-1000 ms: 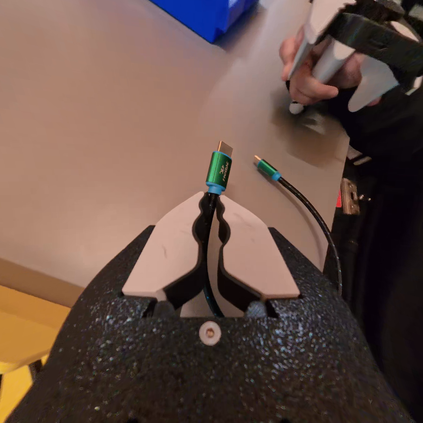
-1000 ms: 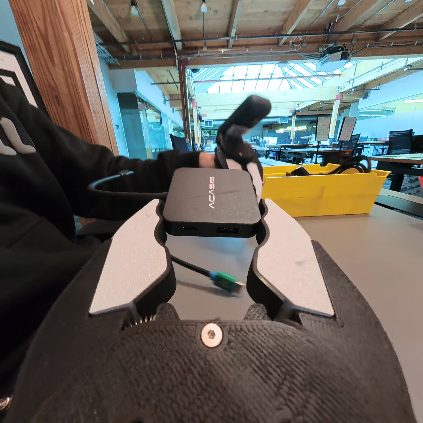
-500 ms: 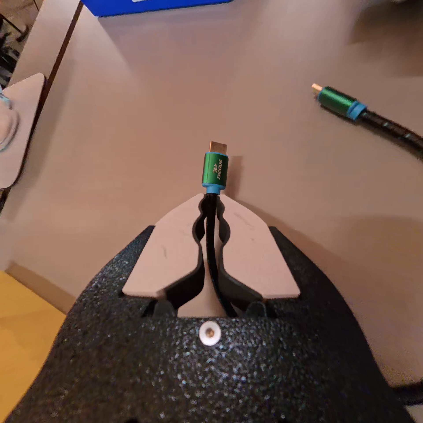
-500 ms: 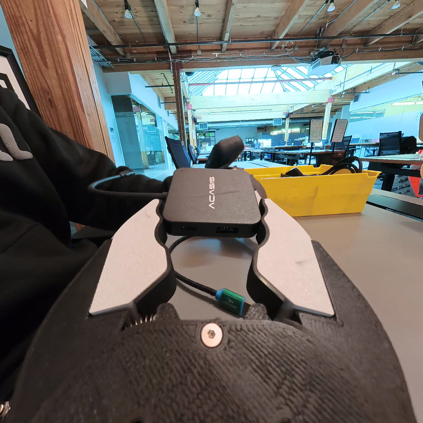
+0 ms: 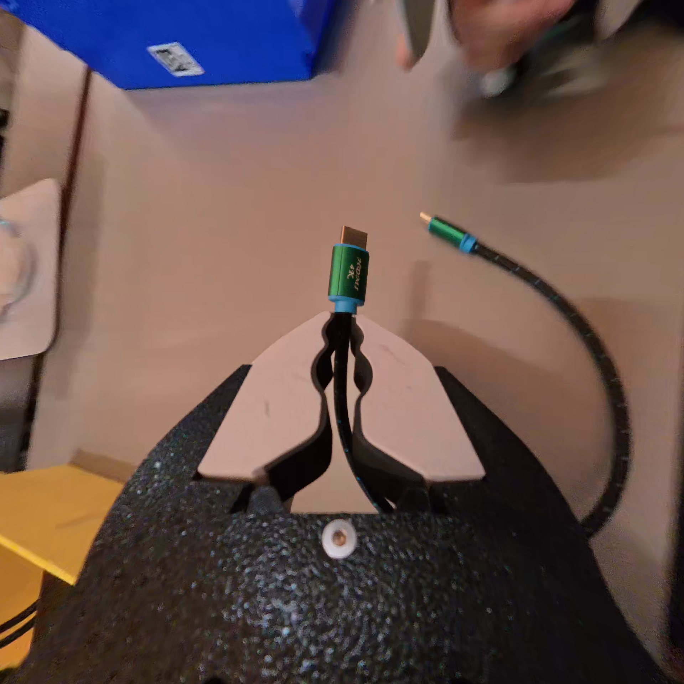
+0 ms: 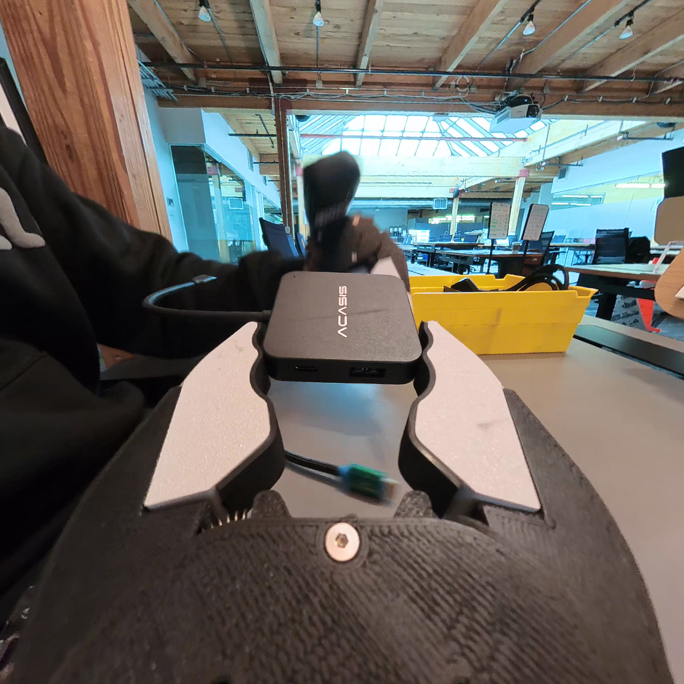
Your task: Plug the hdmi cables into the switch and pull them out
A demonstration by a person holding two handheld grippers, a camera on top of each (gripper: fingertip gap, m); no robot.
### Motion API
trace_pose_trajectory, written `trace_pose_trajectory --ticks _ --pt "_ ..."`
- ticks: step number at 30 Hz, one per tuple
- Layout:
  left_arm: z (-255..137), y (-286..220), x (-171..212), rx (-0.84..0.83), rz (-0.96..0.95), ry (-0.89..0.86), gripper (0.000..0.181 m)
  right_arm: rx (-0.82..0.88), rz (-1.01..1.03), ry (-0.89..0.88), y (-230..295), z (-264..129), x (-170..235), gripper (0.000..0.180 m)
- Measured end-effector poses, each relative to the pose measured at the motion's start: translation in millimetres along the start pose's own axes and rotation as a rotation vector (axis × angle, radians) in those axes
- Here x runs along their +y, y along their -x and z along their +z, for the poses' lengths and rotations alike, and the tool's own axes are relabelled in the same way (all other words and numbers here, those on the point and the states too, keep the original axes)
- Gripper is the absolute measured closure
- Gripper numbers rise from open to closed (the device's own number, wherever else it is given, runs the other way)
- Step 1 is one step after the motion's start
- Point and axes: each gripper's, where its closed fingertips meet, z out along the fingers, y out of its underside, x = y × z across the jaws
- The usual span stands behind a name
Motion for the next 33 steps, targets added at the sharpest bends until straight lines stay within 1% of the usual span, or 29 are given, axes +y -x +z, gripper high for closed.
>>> trace_pose_trajectory --ticks 3,6,10,14,19,26,33 --pt "-29.4 -9.3 -22.8 0.187 -0.021 0.022 0.175 -0.003 -0.035 0.016 -0.2 -3.7 0.9 0.101" --pt "-47.6 -14.6 -38.0 0.332 -0.053 0.069 0.176 -0.003 -0.067 0.034 0.4 -4.8 3.4 0.101" --pt "-51.8 -31.4 -52.7 0.543 -0.205 0.134 0.175 0.0 -0.117 0.056 2.5 -1.4 6.7 0.101" --pt "-45.6 -39.0 -55.8 0.684 -0.298 0.162 0.174 0.0 -0.159 0.084 4.7 1.7 10.9 0.101" --pt "-45.2 -40.7 -58.6 0.721 -0.293 0.167 0.175 -0.015 -0.175 0.125 7.7 5.3 16.6 0.101" --pt "-42.8 -40.8 -49.4 0.689 -0.314 0.276 0.175 -0.01 -0.195 0.172 7.9 8.8 23.0 0.101" --pt "-43.1 -42.6 -33.2 0.628 -0.272 0.426 0.175 0.006 -0.255 0.325 7.1 15.2 41.3 0.101"
